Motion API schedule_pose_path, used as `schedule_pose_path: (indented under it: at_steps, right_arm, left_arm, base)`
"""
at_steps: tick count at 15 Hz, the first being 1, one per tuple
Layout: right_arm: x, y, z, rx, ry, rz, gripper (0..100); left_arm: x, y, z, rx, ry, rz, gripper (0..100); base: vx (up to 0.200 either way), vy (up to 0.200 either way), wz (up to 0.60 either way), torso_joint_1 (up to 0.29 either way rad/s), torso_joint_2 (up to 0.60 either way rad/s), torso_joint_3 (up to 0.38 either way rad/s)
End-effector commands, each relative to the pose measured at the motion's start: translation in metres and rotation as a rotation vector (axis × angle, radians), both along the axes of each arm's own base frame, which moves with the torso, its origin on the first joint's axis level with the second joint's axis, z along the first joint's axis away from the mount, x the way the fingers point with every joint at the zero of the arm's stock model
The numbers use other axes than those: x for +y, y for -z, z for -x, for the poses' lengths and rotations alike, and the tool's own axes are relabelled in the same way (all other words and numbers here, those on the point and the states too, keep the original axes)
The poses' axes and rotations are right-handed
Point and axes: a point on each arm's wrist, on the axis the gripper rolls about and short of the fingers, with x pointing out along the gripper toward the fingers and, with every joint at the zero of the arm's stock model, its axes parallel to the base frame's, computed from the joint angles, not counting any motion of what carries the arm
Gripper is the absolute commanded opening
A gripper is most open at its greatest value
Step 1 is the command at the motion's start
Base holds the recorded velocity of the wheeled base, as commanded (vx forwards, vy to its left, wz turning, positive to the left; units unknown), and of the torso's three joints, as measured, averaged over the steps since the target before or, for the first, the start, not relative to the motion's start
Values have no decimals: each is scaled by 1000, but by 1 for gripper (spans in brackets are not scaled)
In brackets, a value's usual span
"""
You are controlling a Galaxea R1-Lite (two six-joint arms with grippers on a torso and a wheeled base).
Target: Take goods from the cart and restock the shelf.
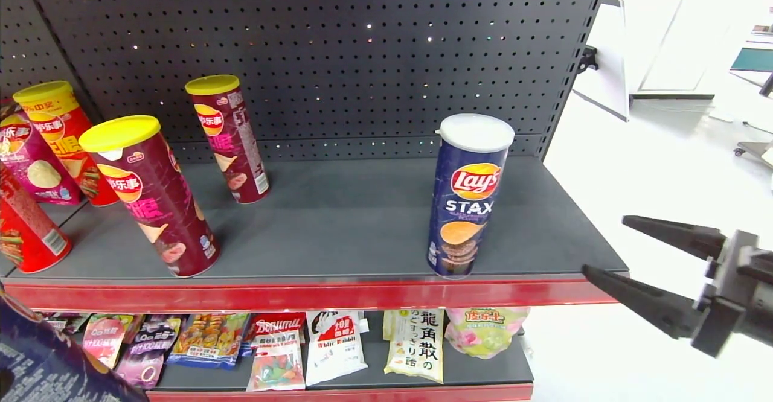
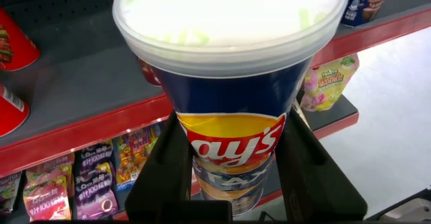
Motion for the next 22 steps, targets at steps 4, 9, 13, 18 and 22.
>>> schedule_pose_path:
  at_steps: [4, 9, 13, 18, 22]
  right_arm:
    - [-77, 10, 162, -64, 578, 62, 100]
    - [-61, 49, 180, 25, 932, 54, 100]
    - [-61, 93, 159, -107, 708, 25, 100]
    - [-59, 114, 152, -191, 637, -39, 100]
    - [-58, 118, 151, -159, 607, -61, 100]
  left_arm:
    - [-3, -7, -11, 34, 58, 5, 0]
    - [-3, -7, -14, 43, 49, 3, 0]
    - [-3, -10, -15, 26, 48, 12, 0]
    - [-3, -9, -14, 25, 46, 23, 0]
    - [-3, -9, -14, 25, 45, 22, 0]
  base:
    - [0, 0, 0, 0, 0, 0]
    - [0, 0, 0, 0, 0, 0]
    - [0, 0, 0, 0, 0, 0]
    - [0, 0, 0, 0, 0, 0]
    - [0, 0, 0, 0, 0, 0]
